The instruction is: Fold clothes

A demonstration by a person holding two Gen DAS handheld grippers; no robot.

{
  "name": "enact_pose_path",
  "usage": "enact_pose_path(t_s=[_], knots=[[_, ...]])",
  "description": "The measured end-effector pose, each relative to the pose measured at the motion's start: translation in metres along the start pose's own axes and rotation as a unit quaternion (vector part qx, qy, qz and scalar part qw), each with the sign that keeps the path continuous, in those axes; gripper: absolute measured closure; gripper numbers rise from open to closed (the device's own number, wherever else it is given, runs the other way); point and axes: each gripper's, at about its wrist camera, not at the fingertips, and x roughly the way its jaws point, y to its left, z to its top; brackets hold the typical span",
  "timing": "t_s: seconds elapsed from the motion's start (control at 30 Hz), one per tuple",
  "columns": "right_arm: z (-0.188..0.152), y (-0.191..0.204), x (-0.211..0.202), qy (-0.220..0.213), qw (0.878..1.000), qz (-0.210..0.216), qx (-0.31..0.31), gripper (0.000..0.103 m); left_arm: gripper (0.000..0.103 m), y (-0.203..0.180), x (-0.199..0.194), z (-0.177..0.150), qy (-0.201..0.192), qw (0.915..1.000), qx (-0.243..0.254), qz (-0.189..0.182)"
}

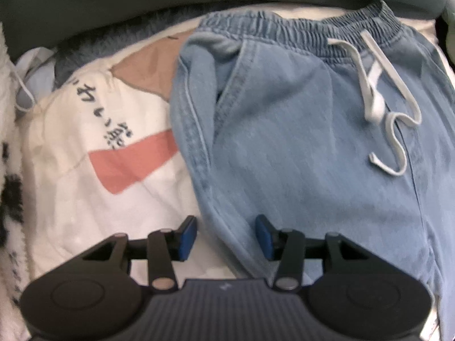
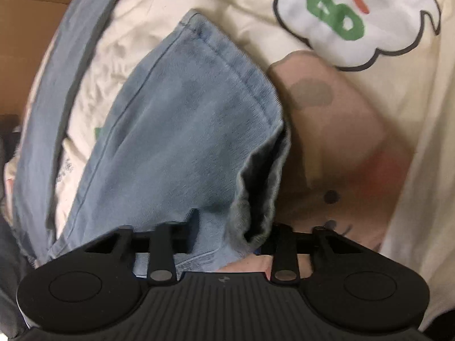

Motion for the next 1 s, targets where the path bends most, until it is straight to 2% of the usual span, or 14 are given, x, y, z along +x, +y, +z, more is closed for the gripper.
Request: enact_pose_path(t_s=[0.03,0.2,0.37,0.43,0.53,0.7,0.73,0.83,0.9,1.0], knots=[[-0.001,-0.002,0.000,-0.001,1.000,0.003,-0.001,0.100,0.056,-0.001,0.000,-0.003,0.000,1.0000,0.000,-0.003],[-0.005,-0.008,-0.004,-0.011,1.000,0.017,-0.005,0.101,0.056,-0.005,-0.002,-0.015,0.002,0.9998,-0.004,-0.021],[-0.002,-0.004,-0.033,-0.034,0.999,0.010,-0.021,0.101,0.058,0.003,-0.005,-0.021,-0.001,0.9988,-0.025,-0.041],[-0.003,-0.006,-0.038,-0.038,0.999,0.005,-0.020,0.101,0.065,0.006,-0.007,-0.023,-0.003,0.9982,-0.033,-0.049],[-0.005,-0.012,-0.045,-0.044,0.999,0.000,-0.018,0.101,0.070,0.011,-0.008,-0.027,-0.004,0.9970,-0.046,-0.062],[-0.012,-0.027,-0.050,-0.045,0.999,-0.010,-0.009,0.101,0.069,0.020,-0.016,-0.037,-0.005,0.9963,-0.058,-0.063],[-0.014,-0.031,-0.051,-0.044,0.999,-0.012,-0.007,0.101,0.065,0.021,-0.018,-0.041,-0.007,0.9964,-0.058,-0.062],[-0.019,-0.041,-0.053,-0.042,0.999,-0.019,0.000,0.101,0.063,0.015,-0.025,-0.048,-0.010,0.9981,-0.028,-0.053],[-0.022,-0.048,-0.054,-0.041,0.999,-0.024,0.005,0.101,0.062,0.032,-0.027,-0.037,-0.012,0.9982,-0.020,-0.055],[-0.029,-0.058,-0.052,-0.034,0.999,-0.030,0.011,0.101,0.060,0.030,-0.029,-0.020,-0.027,0.9971,-0.032,-0.063]])
